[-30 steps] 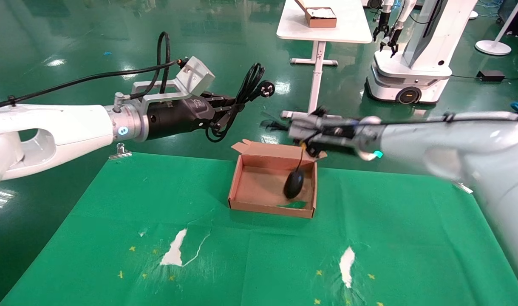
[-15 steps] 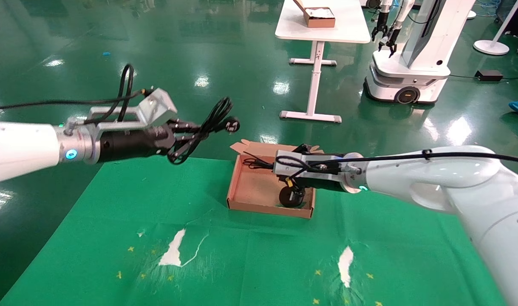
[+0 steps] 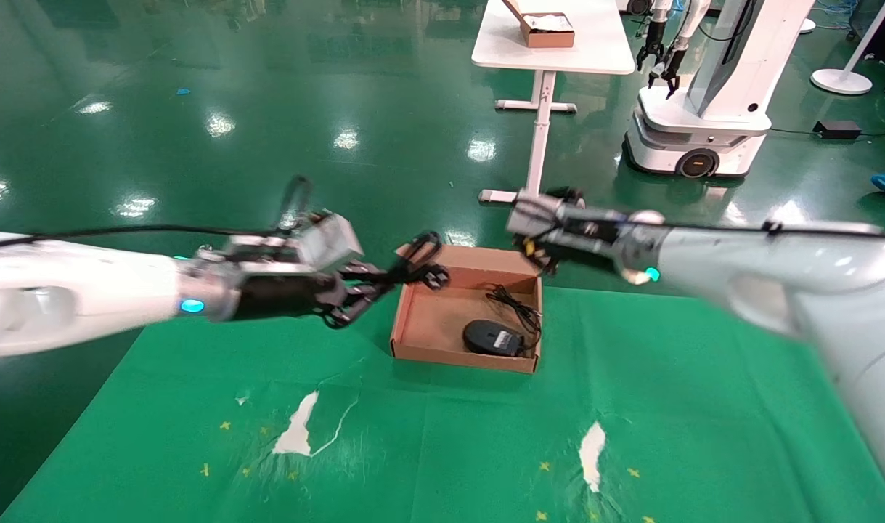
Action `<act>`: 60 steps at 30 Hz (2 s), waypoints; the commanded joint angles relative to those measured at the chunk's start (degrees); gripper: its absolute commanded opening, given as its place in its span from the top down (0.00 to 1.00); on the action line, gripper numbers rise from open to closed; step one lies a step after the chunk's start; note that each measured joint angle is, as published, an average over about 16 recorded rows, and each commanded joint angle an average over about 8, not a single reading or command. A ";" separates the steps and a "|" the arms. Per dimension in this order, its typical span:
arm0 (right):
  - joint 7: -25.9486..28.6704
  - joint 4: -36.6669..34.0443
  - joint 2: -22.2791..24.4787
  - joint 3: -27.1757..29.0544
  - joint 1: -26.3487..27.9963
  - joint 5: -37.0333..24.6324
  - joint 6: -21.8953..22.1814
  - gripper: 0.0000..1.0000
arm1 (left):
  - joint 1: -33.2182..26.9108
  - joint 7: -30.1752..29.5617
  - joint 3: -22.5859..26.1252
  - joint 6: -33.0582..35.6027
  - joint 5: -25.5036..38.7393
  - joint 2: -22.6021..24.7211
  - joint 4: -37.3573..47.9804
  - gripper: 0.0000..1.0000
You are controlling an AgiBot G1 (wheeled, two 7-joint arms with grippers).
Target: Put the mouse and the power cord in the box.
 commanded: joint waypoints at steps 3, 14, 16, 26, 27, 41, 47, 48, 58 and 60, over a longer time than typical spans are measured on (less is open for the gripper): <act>-3.06 -0.87 1.52 -0.10 3.71 -0.31 0.90 0.00 | 1.87 -0.42 1.44 -3.53 1.69 3.30 -2.75 1.00; -9.04 -1.41 13.09 -0.65 14.02 -0.96 -18.32 0.00 | 6.89 -8.38 11.92 -6.96 3.52 3.93 -20.83 1.00; -9.31 -1.39 14.74 -0.88 15.14 -1.05 -23.91 0.00 | 7.06 -10.03 14.40 -9.67 3.92 3.97 -23.22 1.00; -8.82 -3.20 17.00 -1.88 17.92 -2.00 -34.74 0.00 | 5.28 -17.20 28.81 -19.94 7.34 4.06 -32.46 0.67; -8.78 -3.23 16.88 -1.93 18.18 -2.07 -34.87 0.00 | 5.10 -18.13 29.94 -20.59 7.37 4.05 -32.92 0.54; -8.48 -2.97 16.18 -2.43 20.39 -2.79 -36.95 0.00 | 4.44 -23.20 35.76 -23.43 6.52 3.61 -35.93 0.00; -6.59 -0.75 16.97 -1.59 18.44 -1.57 -37.24 0.00 | 6.91 -24.11 32.09 -20.12 3.31 0.69 -38.37 0.00; -5.84 0.14 17.29 -1.25 17.64 -1.07 -37.36 0.00 | 7.55 -24.35 31.15 -19.26 2.49 -0.05 -38.98 0.00; 3.57 11.42 21.32 3.09 7.59 5.34 -39.13 0.00 | 13.84 -26.66 21.85 -10.72 -5.55 -7.34 -45.06 0.00; 5.46 13.69 22.13 3.97 5.58 6.63 -39.49 0.00 | 15.09 -27.12 20.00 -9.02 -7.14 -8.79 -46.26 0.00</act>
